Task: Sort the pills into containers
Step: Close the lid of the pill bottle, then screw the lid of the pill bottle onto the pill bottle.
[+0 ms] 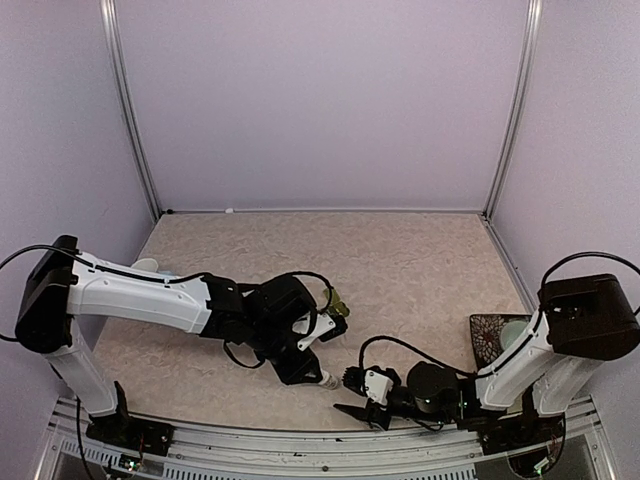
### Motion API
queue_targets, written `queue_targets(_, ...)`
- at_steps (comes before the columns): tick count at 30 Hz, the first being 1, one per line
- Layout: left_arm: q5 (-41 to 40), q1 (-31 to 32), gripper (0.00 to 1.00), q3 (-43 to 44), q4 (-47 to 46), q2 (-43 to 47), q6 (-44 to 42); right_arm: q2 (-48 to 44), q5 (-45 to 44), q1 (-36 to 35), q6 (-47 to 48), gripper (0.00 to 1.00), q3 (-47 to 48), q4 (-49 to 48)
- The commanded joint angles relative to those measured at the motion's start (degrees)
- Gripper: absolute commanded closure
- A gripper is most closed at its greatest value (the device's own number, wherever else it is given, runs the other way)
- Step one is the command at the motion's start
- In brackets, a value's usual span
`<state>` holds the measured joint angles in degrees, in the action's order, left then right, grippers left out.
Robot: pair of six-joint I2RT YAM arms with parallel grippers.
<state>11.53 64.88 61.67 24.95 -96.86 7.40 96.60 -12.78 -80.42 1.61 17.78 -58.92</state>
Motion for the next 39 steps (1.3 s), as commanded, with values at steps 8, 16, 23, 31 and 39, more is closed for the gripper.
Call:
queue_targets(8, -0.17, 2.62, 0.93, 5.44, 3.85, 1.72, -1.16, 1.49, 2.46, 2.73, -3.56, 0.29, -3.33, -13.05)
queue_targets(16, -0.01, 3.34, 0.93, 6.73, 4.92, 2.74, -1.07, 2.24, 7.57, 5.71, -5.31, 0.28, -3.95, -16.19)
queue_targets(23, 0.0, 3.58, 0.93, 7.47, 5.62, 3.55, -1.25, 4.23, 11.93, 6.92, -5.91, 0.3, -2.37, -15.54)
queue_targets(31, 0.49, 3.7, 0.93, 7.5, 5.82, 3.7, -1.25, 6.15, 11.42, 7.38, -6.63, 0.35, -1.29, -16.43)
queue_targets(39, 1.08, 3.99, 0.93, 7.41, 5.86, 3.69, -1.16, 5.56, 11.12, 7.63, -5.77, 0.44, 0.13, -14.61)
